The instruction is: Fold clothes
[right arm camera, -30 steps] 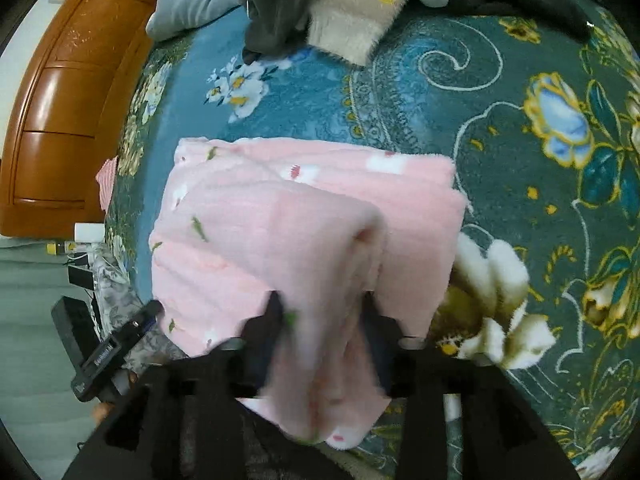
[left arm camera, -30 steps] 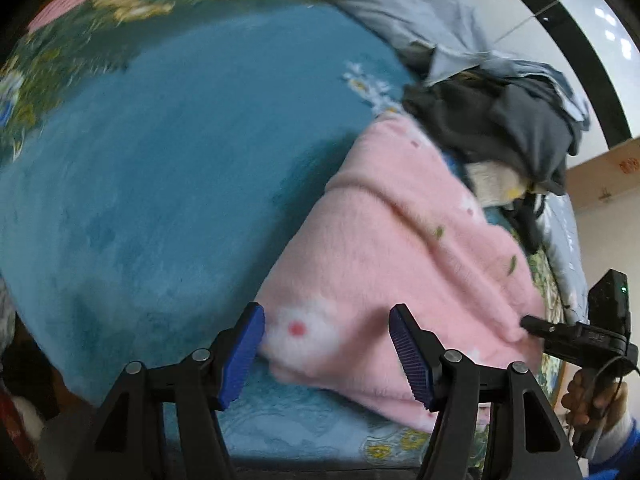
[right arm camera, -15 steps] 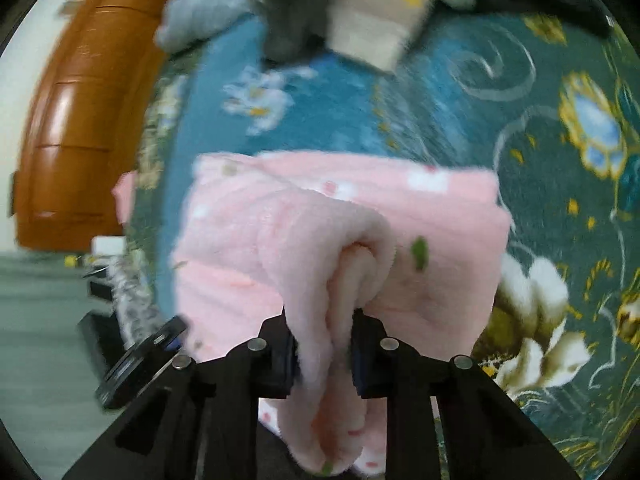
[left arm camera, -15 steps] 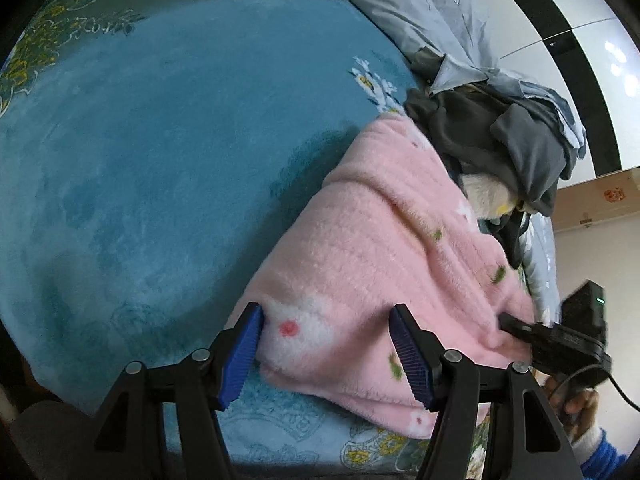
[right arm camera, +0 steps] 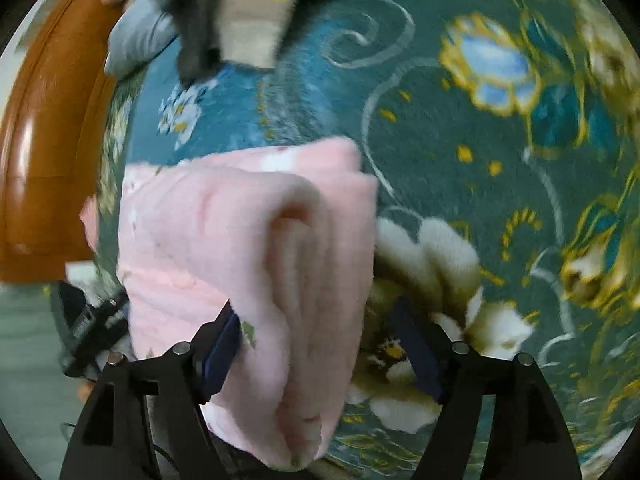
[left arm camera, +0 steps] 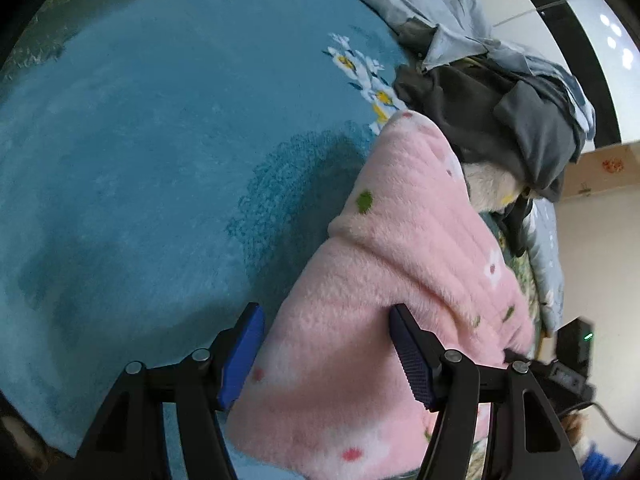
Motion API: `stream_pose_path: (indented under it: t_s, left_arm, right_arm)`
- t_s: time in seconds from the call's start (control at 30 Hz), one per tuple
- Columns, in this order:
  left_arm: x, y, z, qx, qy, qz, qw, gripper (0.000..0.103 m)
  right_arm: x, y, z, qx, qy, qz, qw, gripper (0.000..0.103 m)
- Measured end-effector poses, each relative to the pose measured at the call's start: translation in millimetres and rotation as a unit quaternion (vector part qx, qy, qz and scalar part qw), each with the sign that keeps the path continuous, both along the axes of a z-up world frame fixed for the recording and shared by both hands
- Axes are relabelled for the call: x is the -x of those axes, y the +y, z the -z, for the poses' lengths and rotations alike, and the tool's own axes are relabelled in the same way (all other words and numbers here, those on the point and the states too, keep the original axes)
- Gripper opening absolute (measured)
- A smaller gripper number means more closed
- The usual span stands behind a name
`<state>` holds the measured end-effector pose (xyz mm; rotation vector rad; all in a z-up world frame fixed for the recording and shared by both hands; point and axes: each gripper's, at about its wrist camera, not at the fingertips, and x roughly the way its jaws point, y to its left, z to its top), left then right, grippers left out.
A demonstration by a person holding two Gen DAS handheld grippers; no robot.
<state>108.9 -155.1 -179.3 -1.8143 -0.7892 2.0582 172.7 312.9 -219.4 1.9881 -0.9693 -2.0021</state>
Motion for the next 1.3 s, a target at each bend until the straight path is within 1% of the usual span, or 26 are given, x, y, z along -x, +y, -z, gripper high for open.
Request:
stream_pose_path:
  t_s: [0.07, 0.13, 0.17, 0.2, 0.23, 0.27, 0.3, 0.33, 0.4, 0.47, 0.53, 0.57, 0.67, 0.77, 0.9, 0.93, 1.03, 1.13, 1.2, 1.3]
  left_arm:
    - [6, 0, 7, -0.014, -0.012, -0.005, 0.9998, 0.069]
    - [10, 1, 13, -0.025, -0.023, -0.009, 0.9994, 0.069]
    - [10, 2, 14, -0.028, -0.025, -0.008, 0.9993, 0.069]
    - [10, 3, 16, -0.030, -0.028, -0.008, 0.9991, 0.069]
    - [10, 3, 17, -0.031, -0.028, -0.007, 0.9991, 0.069]
    - [10, 3, 17, -0.032, -0.026, -0.007, 0.9991, 0.069]
    - [10, 3, 17, -0.035, -0.023, -0.011, 0.9991, 0.068]
    - [9, 3, 17, -0.039, -0.019, -0.017, 0.9989, 0.066]
    - [6, 1, 16, -0.048, -0.012, -0.028, 0.9984, 0.051]
    - [3, 0, 15, -0.059, -0.006, -0.042, 0.9973, 0.040]
    - [-1, 1, 15, -0.069, -0.001, -0.055, 0.9961, 0.034]
    - [-3, 0, 14, -0.076, 0.002, -0.062, 0.9952, 0.031]
    - [-8, -7, 9, -0.102, 0.014, -0.085, 0.9910, 0.027]
    - [-10, -22, 0, -0.128, 0.033, -0.116, 0.9844, 0.026]
    - [-5, -58, -10, -0.137, 0.057, -0.159, 0.9761, 0.026]
    - [-3, -71, -12, -0.136, 0.064, -0.173, 0.9734, 0.026]
    - [2, -122, -22, -0.132, 0.090, -0.229, 0.9603, 0.026]
    - [10, -178, -33, -0.110, 0.119, -0.280, 0.9462, 0.026]
    - [24, -215, -41, -0.084, 0.135, -0.298, 0.9413, 0.026]
    - [45, -263, -50, -0.051, 0.152, -0.318, 0.9343, 0.026]
  right_arm:
    - [-3, 4, 17, 0.051, -0.021, 0.049, 0.997, 0.076]
    - [-6, 5, 31, 0.097, -0.041, 0.097, 0.990, 0.076]
    - [-7, 5, 33, 0.106, -0.046, 0.108, 0.988, 0.074]
    - [-4, 2, 29, 0.100, -0.045, 0.104, 0.988, 0.069]
    - [-2, 0, 25, 0.095, -0.045, 0.100, 0.989, 0.057]
    - [1, -2, 21, 0.090, -0.044, 0.095, 0.990, 0.047]
    - [7, -6, 12, 0.074, -0.040, 0.076, 0.994, 0.042]
    - [13, -10, 3, 0.059, -0.036, 0.057, 0.996, 0.040]
    - [27, -22, -15, 0.035, -0.009, 0.014, 0.999, 0.038]
    - [40, -33, -34, 0.012, 0.018, -0.028, 0.999, 0.038]
    - [54, -45, -52, -0.011, 0.044, -0.070, 0.997, 0.037]
    - [60, -49, -59, -0.015, 0.051, -0.080, 0.995, 0.037]
    - [88, -69, -78, -0.027, 0.071, -0.104, 0.992, 0.036]
    - [117, -98, -101, -0.033, 0.098, -0.136, 0.985, 0.035]
    - [159, -162, -134, -0.027, 0.145, -0.205, 0.968, 0.035]
    - [169, -185, -142, -0.028, 0.160, -0.231, 0.959, 0.035]
    - [201, -254, -156, -0.019, 0.191, -0.284, 0.939, 0.035]
    - [236, -335, -160, -0.005, 0.226, -0.339, 0.913, 0.035]
    - [260, -389, -161, 0.002, 0.246, -0.375, 0.894, 0.034]
    - [294, -461, -160, 0.005, 0.262, -0.420, 0.869, 0.034]
